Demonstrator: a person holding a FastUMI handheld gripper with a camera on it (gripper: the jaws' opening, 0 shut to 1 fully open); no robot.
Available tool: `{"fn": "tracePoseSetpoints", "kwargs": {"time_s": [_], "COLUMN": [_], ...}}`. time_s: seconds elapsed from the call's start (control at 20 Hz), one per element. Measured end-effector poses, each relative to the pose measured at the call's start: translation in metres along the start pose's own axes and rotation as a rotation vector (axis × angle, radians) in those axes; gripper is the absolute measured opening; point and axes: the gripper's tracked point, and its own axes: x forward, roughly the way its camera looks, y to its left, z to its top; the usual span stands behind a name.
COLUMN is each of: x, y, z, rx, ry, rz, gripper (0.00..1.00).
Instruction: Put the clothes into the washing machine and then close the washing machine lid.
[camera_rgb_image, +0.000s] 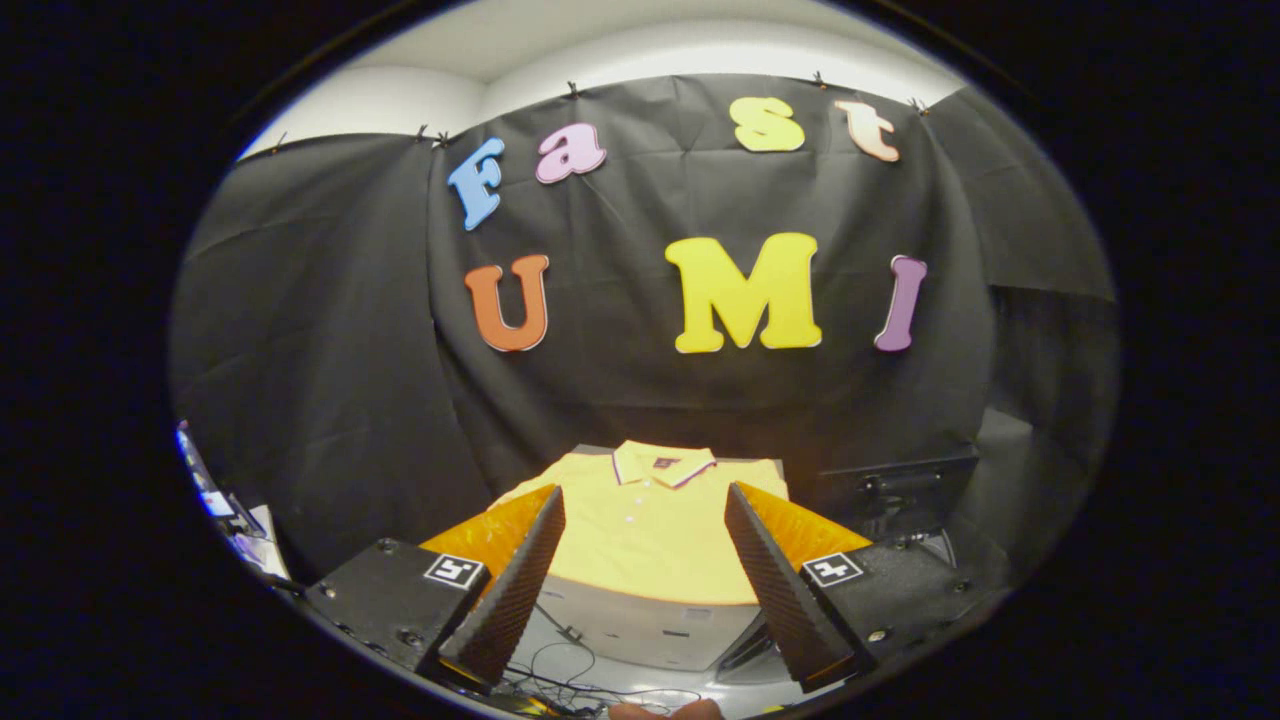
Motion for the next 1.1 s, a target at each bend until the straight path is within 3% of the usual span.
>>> {"fn": "tracePoseSetpoints", "kwargs": {"time_s": [0.25, 0.5, 1.1], "x": [0.064, 0.112, 0.212], "y": [0.009, 0.010, 0.009], "z": [-0.019, -0.040, -0.065], "rx": [0.045, 0.056, 0.110], "ry": [0.184, 0.402, 0.743], "rz": [0.033, 0.013, -0.101], "gripper": [1.00, 1.00, 1.00]}}
